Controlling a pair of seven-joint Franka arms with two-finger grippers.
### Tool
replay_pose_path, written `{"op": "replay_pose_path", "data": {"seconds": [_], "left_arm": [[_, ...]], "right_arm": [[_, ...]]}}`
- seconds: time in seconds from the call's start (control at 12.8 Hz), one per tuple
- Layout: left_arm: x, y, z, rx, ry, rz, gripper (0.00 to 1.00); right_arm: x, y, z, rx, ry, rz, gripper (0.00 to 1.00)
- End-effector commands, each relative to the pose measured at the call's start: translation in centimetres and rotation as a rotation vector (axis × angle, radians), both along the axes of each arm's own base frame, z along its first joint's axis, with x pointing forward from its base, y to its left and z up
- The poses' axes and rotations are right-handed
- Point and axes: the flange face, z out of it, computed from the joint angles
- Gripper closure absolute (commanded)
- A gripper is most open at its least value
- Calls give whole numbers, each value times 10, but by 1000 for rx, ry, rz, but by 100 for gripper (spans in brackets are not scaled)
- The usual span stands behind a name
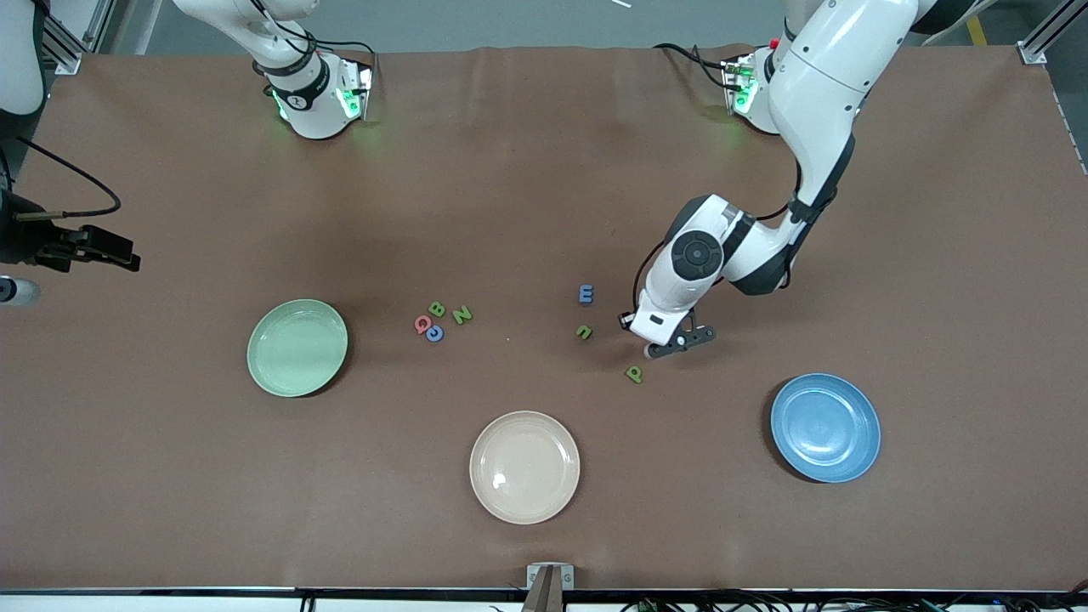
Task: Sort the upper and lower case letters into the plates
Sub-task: 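Reach the left gripper to the blue x letter and grasp it, then drop the x on the blue plate while the right gripper nears the green plate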
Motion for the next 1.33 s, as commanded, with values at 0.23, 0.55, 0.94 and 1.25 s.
{"op": "replay_pose_path", "data": {"seconds": [0.23, 0.55, 0.94, 1.25], "left_arm": [[75, 132, 89, 46, -83, -122, 100], [116, 242, 82, 49, -101, -245, 99], [150, 298, 47, 85, -110, -255, 90], [160, 307, 49, 75, -128, -217, 0]], "right_arm": [[32, 2, -60, 8, 34, -7, 0], [59, 54, -130, 67, 49, -190, 0], [53, 144, -219, 29, -16, -331, 1], [38, 183, -294, 29, -106, -380, 4]]}}
